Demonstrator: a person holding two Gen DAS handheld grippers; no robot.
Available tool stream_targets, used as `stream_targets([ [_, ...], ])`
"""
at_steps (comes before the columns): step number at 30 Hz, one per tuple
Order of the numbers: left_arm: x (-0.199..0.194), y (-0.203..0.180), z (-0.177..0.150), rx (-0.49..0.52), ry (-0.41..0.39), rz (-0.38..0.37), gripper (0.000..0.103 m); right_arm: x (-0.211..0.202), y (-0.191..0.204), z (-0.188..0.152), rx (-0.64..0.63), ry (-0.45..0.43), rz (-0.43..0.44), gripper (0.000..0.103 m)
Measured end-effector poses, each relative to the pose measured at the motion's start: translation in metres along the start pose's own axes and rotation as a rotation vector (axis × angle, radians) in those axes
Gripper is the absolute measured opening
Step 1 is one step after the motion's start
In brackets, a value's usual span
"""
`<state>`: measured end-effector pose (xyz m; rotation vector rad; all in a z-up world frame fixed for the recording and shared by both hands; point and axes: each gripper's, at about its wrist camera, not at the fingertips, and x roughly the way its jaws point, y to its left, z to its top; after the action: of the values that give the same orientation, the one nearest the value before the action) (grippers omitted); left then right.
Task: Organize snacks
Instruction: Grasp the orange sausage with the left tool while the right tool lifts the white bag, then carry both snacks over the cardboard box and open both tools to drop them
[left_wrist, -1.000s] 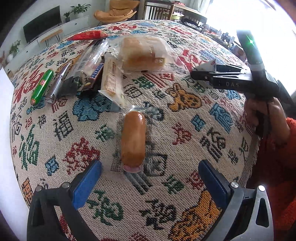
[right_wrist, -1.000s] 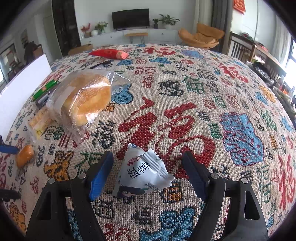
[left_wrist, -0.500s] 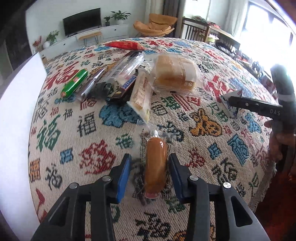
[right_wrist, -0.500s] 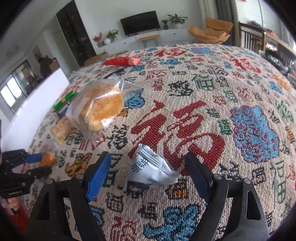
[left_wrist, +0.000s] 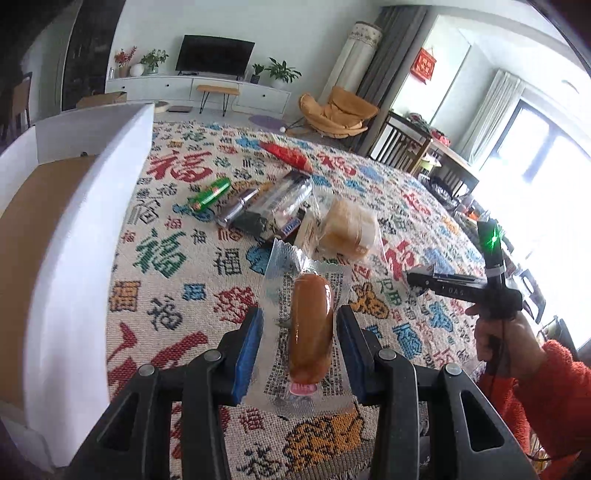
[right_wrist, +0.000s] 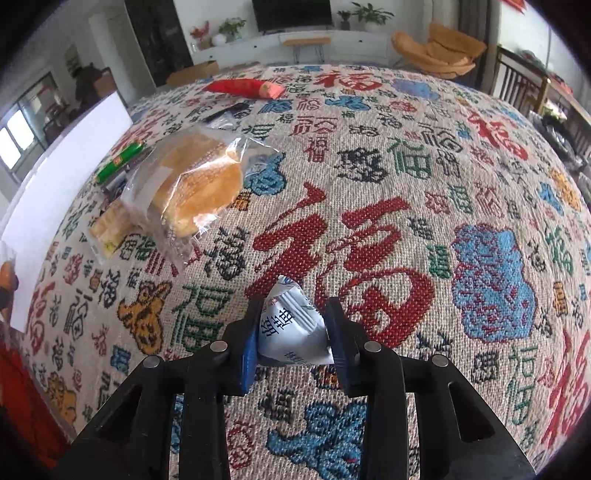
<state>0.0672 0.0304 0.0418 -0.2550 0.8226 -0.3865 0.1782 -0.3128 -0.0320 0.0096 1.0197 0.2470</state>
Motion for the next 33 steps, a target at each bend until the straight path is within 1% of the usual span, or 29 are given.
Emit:
stream_targets([
  [2,-0.027,0.014,0.008,-0.035,-0.034,-0.007,0.041,-0.017,0.005,0.004,0.025,-0.023,0.029,0.035],
  [4,-0.055,0.032,0.019,-0.068,-0.081,0.008,0.041,-0.042,0.023,0.016,0.022,-0.065,0.102,0.035],
  [5,-0.068,0.043,0.024,-0.082,-0.104,0.031,0.041,-0.055,0.039,0.024,0.000,-0.089,0.144,0.035],
  [8,-0.104,0.084,0.038,-0.133,-0.165,0.148,0.041,-0.087,0.106,0.054,-0.091,-0.140,0.297,0.035],
  [11,-0.125,0.126,0.045,-0.199,-0.179,0.270,0.041,-0.105,0.194,0.081,-0.210,-0.170,0.456,0.036],
  [12,-0.129,0.138,0.047,-0.205,-0.177,0.325,0.042,-0.109,0.223,0.088,-0.246,-0.175,0.500,0.036],
  [14,-0.135,0.157,0.050,-0.199,-0.164,0.432,0.047,-0.111,0.276,0.102,-0.299,-0.191,0.566,0.038],
  [15,-0.137,0.167,0.051,-0.208,-0.153,0.489,0.052,-0.110,0.299,0.109,-0.312,-0.199,0.595,0.039],
  [16,-0.139,0.175,0.052,-0.218,-0.147,0.539,0.055,-0.108,0.318,0.117,-0.319,-0.203,0.614,0.047],
  [17,-0.143,0.183,0.053,-0.225,-0.154,0.573,0.063,-0.107,0.333,0.125,-0.320,-0.200,0.613,0.070],
  [18,-0.149,0.186,0.051,-0.227,-0.171,0.592,0.073,-0.107,0.339,0.131,-0.310,-0.206,0.612,0.074],
  [19,-0.153,0.187,0.049,-0.226,-0.193,0.601,0.078,-0.112,0.341,0.134,-0.295,-0.226,0.623,0.074],
  [20,-0.159,0.185,0.048,-0.221,-0.220,0.605,0.084,-0.117,0.338,0.137,-0.279,-0.246,0.642,0.074],
  [21,-0.161,0.182,0.046,-0.213,-0.239,0.604,0.087,-0.124,0.331,0.138,-0.270,-0.265,0.651,0.073],
  [22,-0.163,0.178,0.045,-0.202,-0.254,0.599,0.088,-0.128,0.324,0.139,-0.268,-0.289,0.640,0.074],
  [24,-0.158,0.165,0.045,-0.187,-0.265,0.570,0.088,-0.135,0.309,0.136,-0.276,-0.348,0.580,0.075],
  [26,-0.145,0.136,0.047,-0.169,-0.269,0.491,0.088,-0.134,0.284,0.128,-0.280,-0.379,0.498,0.077],
  [29,-0.116,0.078,0.045,-0.116,-0.254,0.341,0.089,-0.117,0.239,0.109,-0.286,-0.374,0.366,0.077],
  [31,-0.091,0.035,0.039,-0.067,-0.228,0.244,0.094,-0.097,0.200,0.087,-0.282,-0.350,0.257,0.077],
  [32,-0.073,0.014,0.033,-0.042,-0.202,0.195,0.099,-0.084,0.178,0.074,-0.272,-0.333,0.201,0.077],
  [33,-0.055,-0.003,0.025,-0.021,-0.173,0.156,0.100,-0.075,0.153,0.062,-0.252,-0.313,0.151,0.077],
])
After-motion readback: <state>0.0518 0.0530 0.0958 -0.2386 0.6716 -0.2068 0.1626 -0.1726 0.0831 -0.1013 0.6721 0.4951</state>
